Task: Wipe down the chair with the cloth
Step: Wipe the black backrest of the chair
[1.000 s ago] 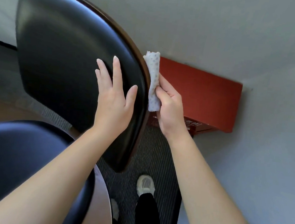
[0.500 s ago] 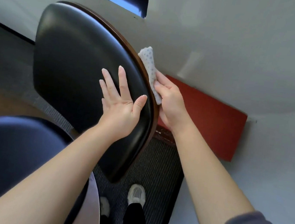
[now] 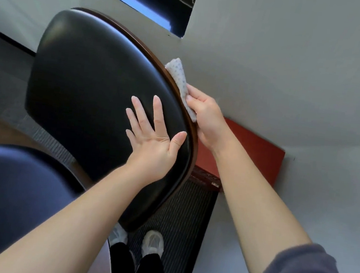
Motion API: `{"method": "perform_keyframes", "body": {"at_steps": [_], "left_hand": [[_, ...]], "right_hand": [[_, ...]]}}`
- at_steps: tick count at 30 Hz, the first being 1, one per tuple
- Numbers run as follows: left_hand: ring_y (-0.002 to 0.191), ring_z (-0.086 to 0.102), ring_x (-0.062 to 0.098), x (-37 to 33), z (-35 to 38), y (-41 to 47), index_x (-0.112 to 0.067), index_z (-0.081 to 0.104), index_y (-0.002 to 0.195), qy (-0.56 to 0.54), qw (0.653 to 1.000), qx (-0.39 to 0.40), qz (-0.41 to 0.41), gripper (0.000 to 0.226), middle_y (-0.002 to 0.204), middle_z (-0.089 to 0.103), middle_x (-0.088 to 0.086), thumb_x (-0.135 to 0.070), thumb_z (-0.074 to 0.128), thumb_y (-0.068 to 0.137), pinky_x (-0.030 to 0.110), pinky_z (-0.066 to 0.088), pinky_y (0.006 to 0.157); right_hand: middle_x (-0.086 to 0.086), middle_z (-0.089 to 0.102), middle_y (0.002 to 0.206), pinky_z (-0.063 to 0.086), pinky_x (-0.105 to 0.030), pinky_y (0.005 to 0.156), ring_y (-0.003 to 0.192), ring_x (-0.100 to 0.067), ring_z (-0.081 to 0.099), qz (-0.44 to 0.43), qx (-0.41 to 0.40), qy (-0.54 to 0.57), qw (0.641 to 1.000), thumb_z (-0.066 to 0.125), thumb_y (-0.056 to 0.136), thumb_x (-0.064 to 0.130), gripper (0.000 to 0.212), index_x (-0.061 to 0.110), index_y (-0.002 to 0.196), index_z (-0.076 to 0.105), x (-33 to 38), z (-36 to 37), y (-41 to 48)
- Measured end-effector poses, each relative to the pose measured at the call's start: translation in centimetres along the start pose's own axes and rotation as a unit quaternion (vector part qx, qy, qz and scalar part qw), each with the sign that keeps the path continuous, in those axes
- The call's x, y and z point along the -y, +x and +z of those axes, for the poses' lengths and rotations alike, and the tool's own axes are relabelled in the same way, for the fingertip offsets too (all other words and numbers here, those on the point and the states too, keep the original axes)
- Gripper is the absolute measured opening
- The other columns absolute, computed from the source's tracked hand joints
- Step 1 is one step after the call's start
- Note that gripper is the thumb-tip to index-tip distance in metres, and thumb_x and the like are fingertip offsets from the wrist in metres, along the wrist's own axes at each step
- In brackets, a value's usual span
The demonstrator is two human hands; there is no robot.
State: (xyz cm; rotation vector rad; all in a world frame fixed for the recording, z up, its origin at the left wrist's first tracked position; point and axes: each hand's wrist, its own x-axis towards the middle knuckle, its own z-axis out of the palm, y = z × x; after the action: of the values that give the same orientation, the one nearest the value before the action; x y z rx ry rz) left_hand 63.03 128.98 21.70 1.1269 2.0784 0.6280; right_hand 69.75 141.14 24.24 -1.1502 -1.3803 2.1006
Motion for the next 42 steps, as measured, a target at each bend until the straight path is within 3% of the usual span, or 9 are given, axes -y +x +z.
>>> {"method": "perform_keyframes", "body": {"at_steps": [5, 10, 14, 19, 28, 31, 35, 40, 42], "left_hand": [[0.142, -0.034, 0.03, 1.7, -1.3, 0.5, -0.037, -0.024, 0.149, -0.051, 0.997, -0.041, 0.041, 0.091, 0.152, -0.042, 0.002, -0.069, 0.034, 0.087, 0.058, -0.007, 0.116], [0.143, -0.029, 0.036, 2.2, -4.5, 4.4, -0.03, -0.021, 0.151, -0.101, 0.991, -0.08, -0.021, 0.111, 0.155, -0.037, 0.008, -0.081, 0.036, 0.071, 0.065, 0.0, 0.114], [0.144, -0.029, 0.033, 4.4, -6.6, 6.7, -0.031, -0.021, 0.151, -0.147, 0.982, -0.114, -0.041, 0.112, 0.155, -0.036, 0.005, -0.079, 0.042, 0.072, 0.063, -0.003, 0.114], [0.143, -0.031, 0.03, 6.4, -8.4, 8.5, -0.029, -0.026, 0.15, -0.197, 0.967, -0.129, -0.096, 0.118, 0.154, -0.039, 0.003, -0.079, 0.044, 0.069, 0.057, -0.007, 0.115], [0.142, -0.035, 0.023, 8.1, -8.1, 9.0, -0.039, -0.03, 0.145, -0.177, 0.972, -0.134, -0.078, 0.113, 0.15, -0.045, -0.006, -0.086, 0.041, 0.071, 0.06, -0.006, 0.116], [0.142, -0.034, 0.02, 9.9, -8.5, 8.9, -0.041, -0.028, 0.146, -0.19, 0.968, -0.148, -0.075, 0.11, 0.151, -0.042, -0.008, -0.081, 0.045, 0.074, 0.059, -0.004, 0.118], [0.143, -0.034, 0.023, 11.9, -10.0, 10.0, -0.035, -0.027, 0.148, -0.204, 0.962, -0.151, -0.097, 0.121, 0.152, -0.042, -0.004, -0.08, 0.047, 0.064, 0.058, -0.003, 0.118], [0.143, -0.034, 0.022, 16.3, -11.1, 10.4, -0.041, -0.028, 0.146, -0.197, 0.965, -0.137, -0.101, 0.121, 0.15, -0.044, -0.007, -0.081, 0.048, 0.062, 0.061, 0.004, 0.118], [0.143, -0.034, 0.022, 17.6, -11.5, 10.7, -0.042, -0.029, 0.145, -0.19, 0.967, -0.133, -0.103, 0.121, 0.15, -0.044, -0.006, -0.081, 0.049, 0.061, 0.061, 0.007, 0.118]], "right_hand": [[-0.016, 0.066, 0.124, 0.055, -0.032, 0.092, 0.112, -0.025, 0.066, 0.017, 0.014, -0.041, 0.999, 0.032, 0.103, 0.002, 0.041, 0.006, 0.139, 0.052, 1.2, 0.2, -0.5], [-0.02, 0.065, 0.122, 0.054, -0.036, 0.095, 0.109, -0.027, 0.066, 0.013, 0.032, -0.06, 0.998, 0.033, 0.101, -0.002, 0.041, 0.003, 0.136, 0.053, 3.3, 2.8, 4.0], [-0.02, 0.066, 0.121, 0.056, -0.034, 0.092, 0.106, -0.027, 0.067, 0.022, 0.084, -0.085, 0.993, 0.033, 0.102, 0.0, 0.039, 0.006, 0.135, 0.054, 4.8, 4.0, 7.3], [-0.019, 0.068, 0.116, 0.058, -0.033, 0.084, 0.095, -0.023, 0.068, 0.04, 0.137, -0.119, 0.983, 0.035, 0.102, 0.001, 0.038, 0.007, 0.134, 0.055, 6.5, 5.7, 10.8], [-0.008, 0.072, 0.088, 0.054, -0.023, 0.059, 0.068, -0.012, 0.066, 0.064, 0.182, -0.23, 0.954, 0.04, 0.1, 0.0, 0.035, 0.007, 0.123, 0.064, 8.6, 10.0, 16.5], [-0.01, 0.073, 0.094, 0.059, -0.027, 0.07, 0.078, -0.017, 0.067, 0.083, 0.195, -0.246, 0.946, 0.041, 0.098, -0.001, 0.036, 0.01, 0.122, 0.066, 9.1, 10.8, 17.7], [-0.012, 0.073, 0.094, 0.054, -0.04, 0.089, 0.088, -0.024, 0.065, 0.09, 0.211, -0.3, 0.926, 0.043, 0.093, -0.004, 0.036, 0.014, 0.104, 0.072, 9.6, 13.1, 20.2], [-0.019, 0.068, 0.105, 0.046, -0.046, 0.102, 0.095, -0.027, 0.061, 0.133, 0.226, -0.385, 0.885, 0.042, 0.09, -0.005, 0.04, 0.011, 0.098, 0.077, 9.6, 17.6, 23.8], [-0.016, 0.071, 0.106, 0.051, -0.039, 0.096, 0.095, -0.023, 0.065, 0.156, 0.237, -0.423, 0.861, 0.04, 0.093, -0.005, 0.04, 0.012, 0.101, 0.076, 9.9, 18.9, 24.8]]}}
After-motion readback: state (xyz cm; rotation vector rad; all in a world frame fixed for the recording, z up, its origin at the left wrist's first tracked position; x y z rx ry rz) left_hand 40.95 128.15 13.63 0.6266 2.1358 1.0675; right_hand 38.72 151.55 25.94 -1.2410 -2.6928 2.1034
